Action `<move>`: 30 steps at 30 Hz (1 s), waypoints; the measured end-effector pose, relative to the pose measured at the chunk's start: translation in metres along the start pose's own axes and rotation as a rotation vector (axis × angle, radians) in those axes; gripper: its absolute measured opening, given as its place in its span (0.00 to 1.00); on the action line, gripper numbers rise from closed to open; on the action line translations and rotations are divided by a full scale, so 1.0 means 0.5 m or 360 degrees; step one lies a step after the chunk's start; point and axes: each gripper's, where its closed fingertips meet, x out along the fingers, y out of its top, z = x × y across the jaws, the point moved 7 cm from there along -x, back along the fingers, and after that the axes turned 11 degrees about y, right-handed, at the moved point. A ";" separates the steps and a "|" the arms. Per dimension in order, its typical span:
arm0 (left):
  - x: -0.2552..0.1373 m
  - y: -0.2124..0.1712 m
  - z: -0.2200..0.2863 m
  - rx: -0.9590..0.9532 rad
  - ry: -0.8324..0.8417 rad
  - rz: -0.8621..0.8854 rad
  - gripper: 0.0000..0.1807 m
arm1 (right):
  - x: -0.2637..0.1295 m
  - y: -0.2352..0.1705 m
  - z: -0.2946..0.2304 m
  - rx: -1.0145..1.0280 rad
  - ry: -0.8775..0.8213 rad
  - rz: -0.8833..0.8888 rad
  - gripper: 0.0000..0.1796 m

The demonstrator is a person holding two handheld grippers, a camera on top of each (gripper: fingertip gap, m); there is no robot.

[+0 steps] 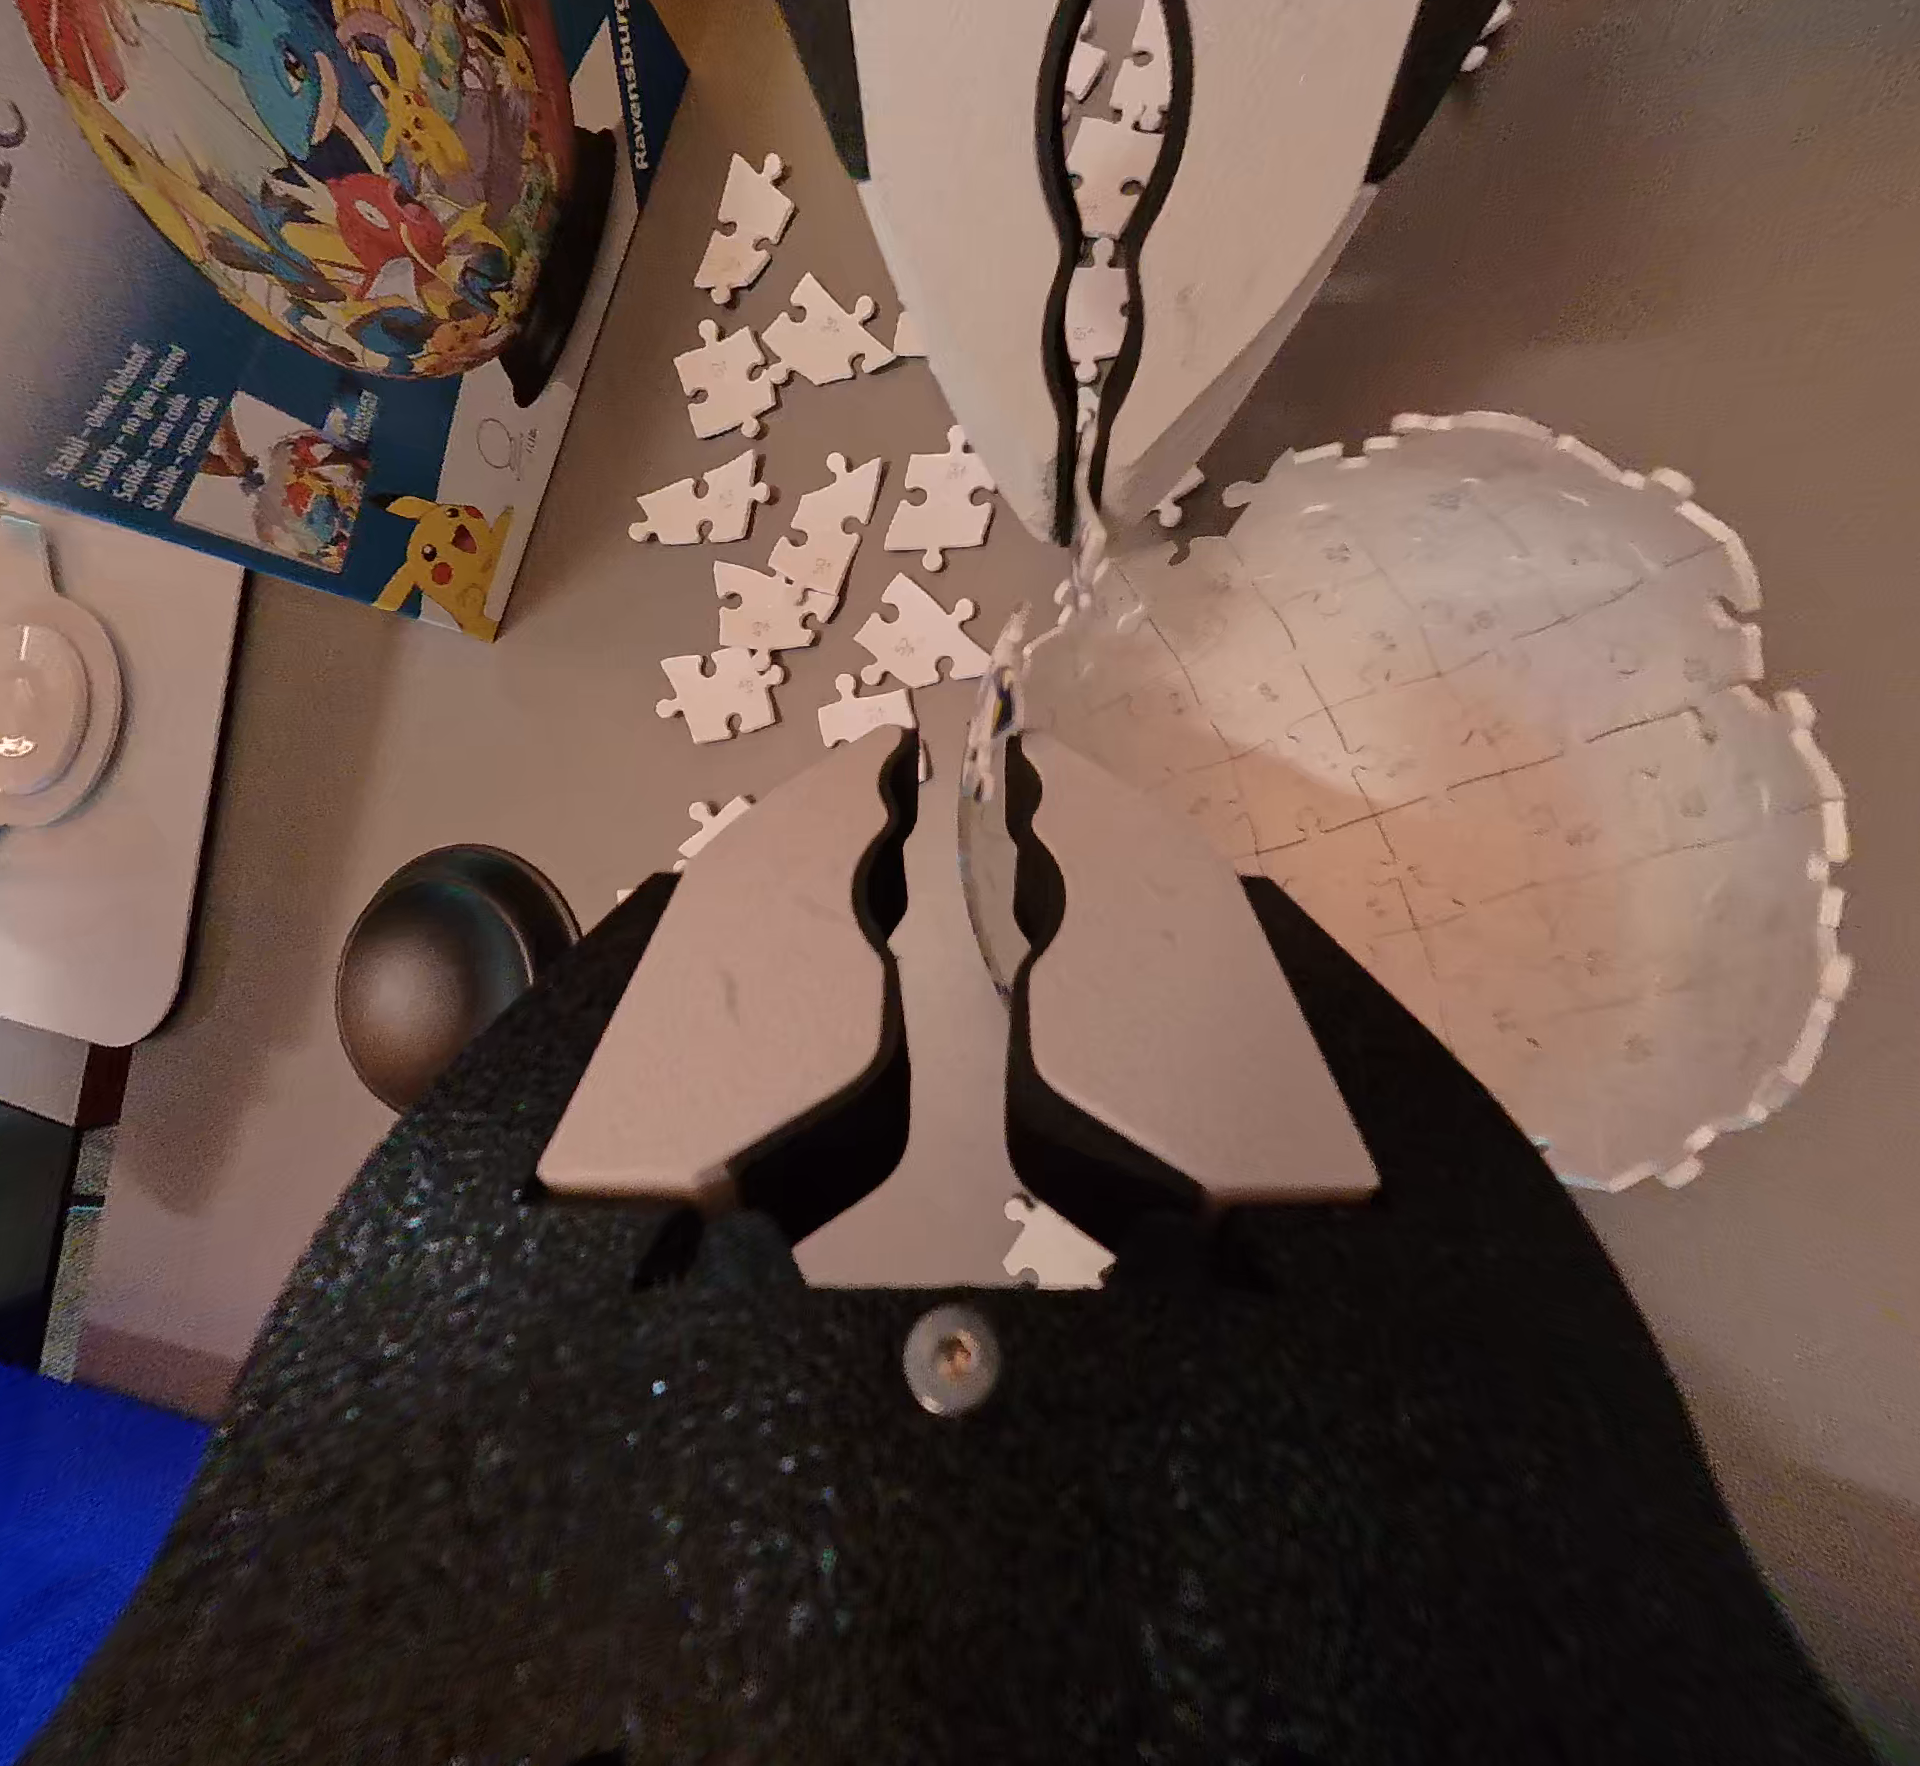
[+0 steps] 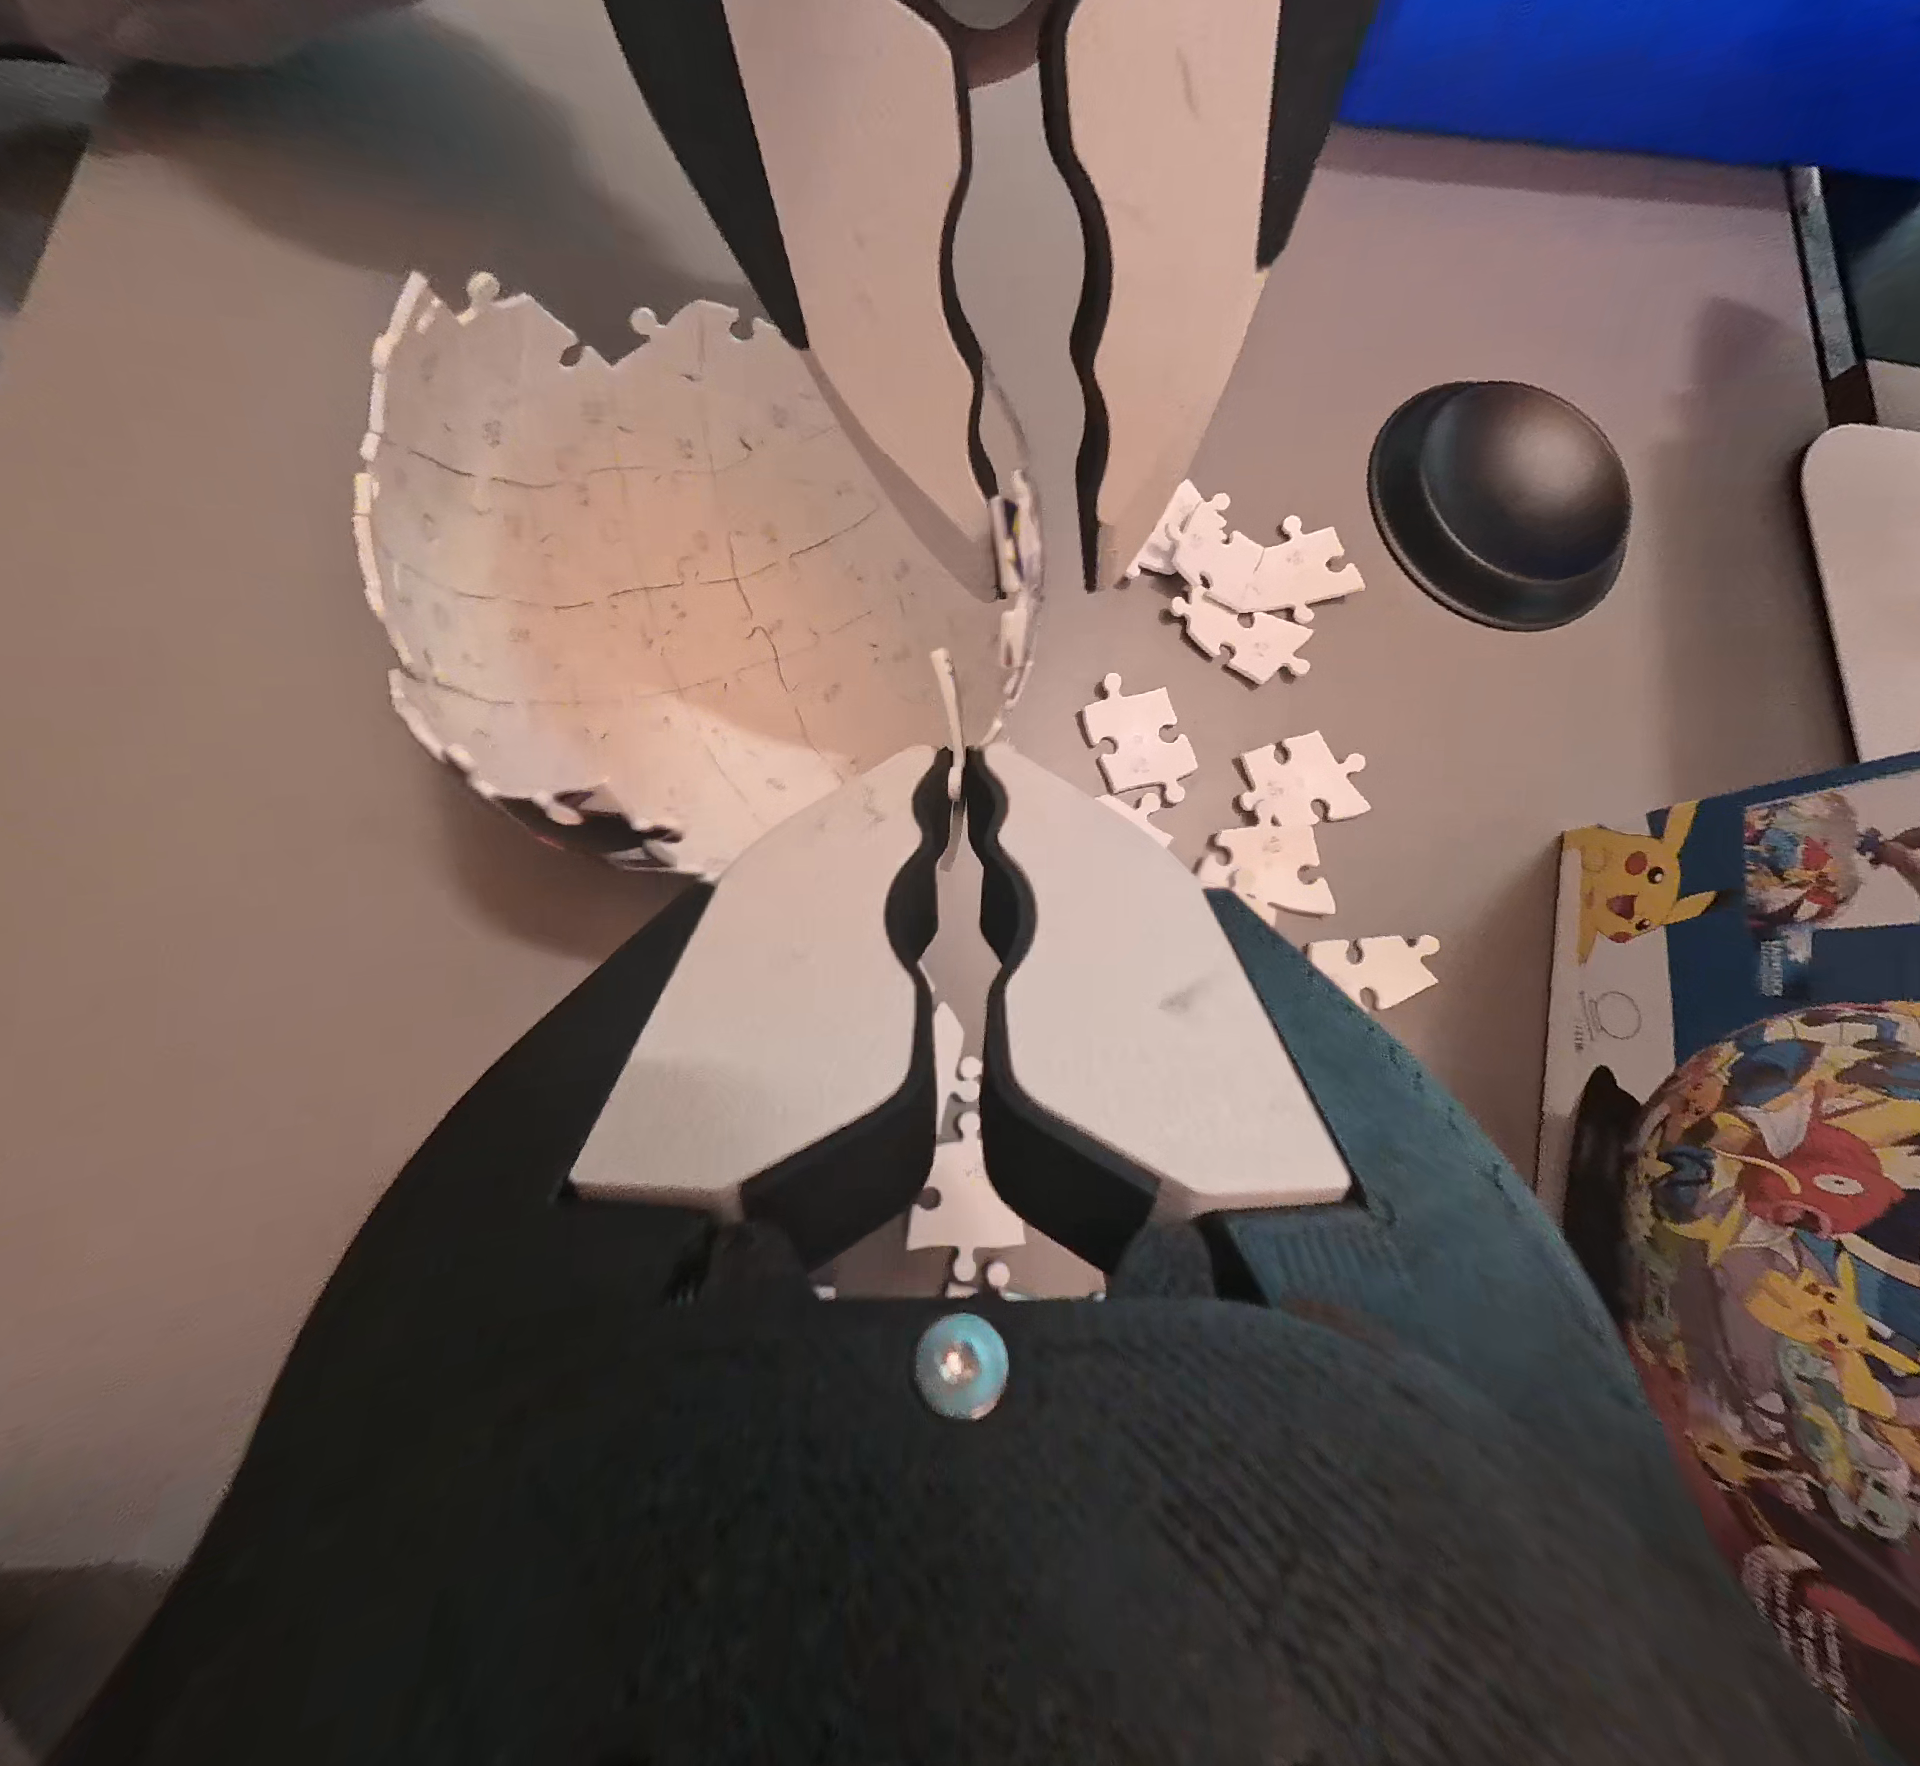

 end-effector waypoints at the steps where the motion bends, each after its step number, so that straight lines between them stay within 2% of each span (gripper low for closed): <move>1: 0.000 0.000 0.001 -0.0001 -0.0009 0.0001 0.08 | 0.002 0.001 0.000 0.0003 0.0001 -0.0003 0.01; 13: 0.009 -0.004 -0.003 -0.0100 -0.0038 -0.0015 0.07 | 0.025 -0.018 0.007 0.0206 -0.0232 -0.0022 0.01; 17: 0.010 -0.005 -0.004 -0.0158 -0.0065 -0.0016 0.07 | 0.027 -0.018 0.012 0.0296 -0.0215 0.0085 0.01; 30: -0.009 0.000 0.002 -0.0109 -0.0075 -0.0026 0.10 | 0.009 -0.003 0.011 0.0266 -0.0278 0.0105 0.01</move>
